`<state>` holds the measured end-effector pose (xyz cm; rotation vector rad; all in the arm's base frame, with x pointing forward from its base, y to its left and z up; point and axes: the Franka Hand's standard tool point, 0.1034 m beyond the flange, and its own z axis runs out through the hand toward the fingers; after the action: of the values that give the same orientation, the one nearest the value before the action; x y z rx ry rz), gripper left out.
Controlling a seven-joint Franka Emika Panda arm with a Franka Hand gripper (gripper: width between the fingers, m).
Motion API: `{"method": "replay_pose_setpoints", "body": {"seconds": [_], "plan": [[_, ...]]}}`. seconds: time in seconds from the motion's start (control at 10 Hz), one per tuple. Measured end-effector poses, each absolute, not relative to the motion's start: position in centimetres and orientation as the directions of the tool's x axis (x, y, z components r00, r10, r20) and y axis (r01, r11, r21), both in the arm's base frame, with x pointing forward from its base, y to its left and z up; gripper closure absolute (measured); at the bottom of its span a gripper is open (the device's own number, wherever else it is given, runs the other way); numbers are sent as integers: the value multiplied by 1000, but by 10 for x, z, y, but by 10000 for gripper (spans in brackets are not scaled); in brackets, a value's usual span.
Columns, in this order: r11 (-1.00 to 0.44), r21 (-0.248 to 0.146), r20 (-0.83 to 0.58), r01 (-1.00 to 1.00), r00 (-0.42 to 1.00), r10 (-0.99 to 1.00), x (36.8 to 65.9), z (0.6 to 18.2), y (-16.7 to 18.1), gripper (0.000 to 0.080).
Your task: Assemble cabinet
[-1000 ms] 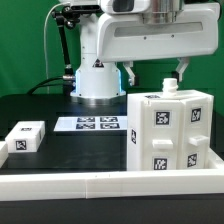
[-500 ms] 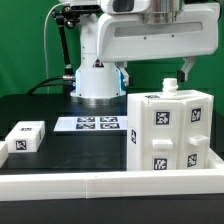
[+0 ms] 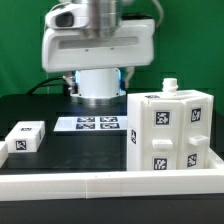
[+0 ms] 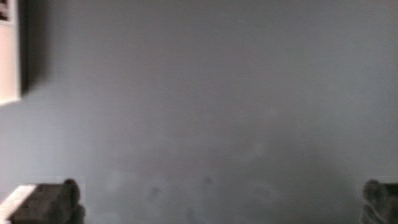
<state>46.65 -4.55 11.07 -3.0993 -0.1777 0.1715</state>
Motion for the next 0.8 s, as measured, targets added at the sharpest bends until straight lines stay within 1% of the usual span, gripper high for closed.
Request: {"method": "replay_pose_setpoints", "body": {"seconds": [0.1, 0.5, 0.7, 0.8], "plan": [[-992, -39, -105, 117, 987, 120, 470, 112, -35, 3], [-992, -39, -109, 121, 986, 125, 467, 110, -39, 3], [-995, -24, -94, 98, 991, 99, 448, 95, -78, 3], [-996, -13, -79, 92, 993, 92, 444, 87, -93, 3]]}}
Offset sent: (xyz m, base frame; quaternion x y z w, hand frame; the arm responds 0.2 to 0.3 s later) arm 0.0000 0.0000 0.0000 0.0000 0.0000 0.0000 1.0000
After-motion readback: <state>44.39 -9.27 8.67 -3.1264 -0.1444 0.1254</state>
